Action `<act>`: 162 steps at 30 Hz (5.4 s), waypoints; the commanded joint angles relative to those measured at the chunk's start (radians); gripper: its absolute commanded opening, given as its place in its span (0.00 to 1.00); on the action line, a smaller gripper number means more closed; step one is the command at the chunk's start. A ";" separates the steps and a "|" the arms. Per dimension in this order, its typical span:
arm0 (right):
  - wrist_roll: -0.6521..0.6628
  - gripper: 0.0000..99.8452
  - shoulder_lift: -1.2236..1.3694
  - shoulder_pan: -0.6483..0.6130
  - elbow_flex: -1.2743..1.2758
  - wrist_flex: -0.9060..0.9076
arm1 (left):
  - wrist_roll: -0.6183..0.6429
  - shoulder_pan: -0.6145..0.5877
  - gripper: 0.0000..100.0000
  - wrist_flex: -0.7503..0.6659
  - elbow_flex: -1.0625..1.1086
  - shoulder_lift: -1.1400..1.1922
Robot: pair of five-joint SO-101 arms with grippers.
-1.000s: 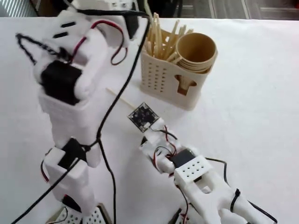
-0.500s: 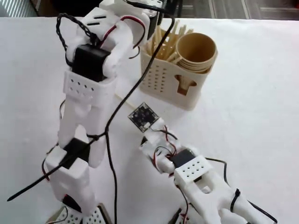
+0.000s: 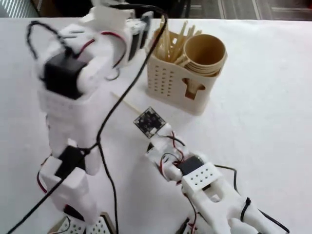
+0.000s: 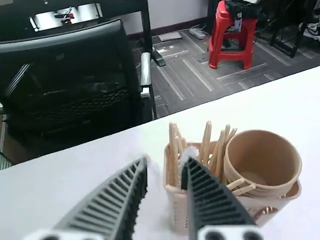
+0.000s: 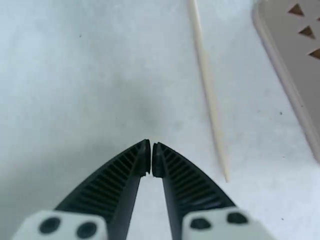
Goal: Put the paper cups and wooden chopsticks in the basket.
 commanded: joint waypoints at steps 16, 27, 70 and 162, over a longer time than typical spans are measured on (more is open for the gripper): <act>0.012 0.02 -0.016 -0.005 -0.006 -0.013 | 0.014 -0.150 0.02 0.029 0.698 -0.564; 0.012 0.02 -0.016 -0.005 -0.006 -0.013 | -0.063 -0.239 0.02 -0.416 1.741 -1.244; 0.037 0.20 1.079 -0.097 -1.504 0.673 | -0.074 -0.599 0.03 -0.799 2.875 -2.071; -0.351 0.02 0.438 0.404 -1.235 -0.292 | -0.078 -0.604 0.03 -0.829 2.901 -2.071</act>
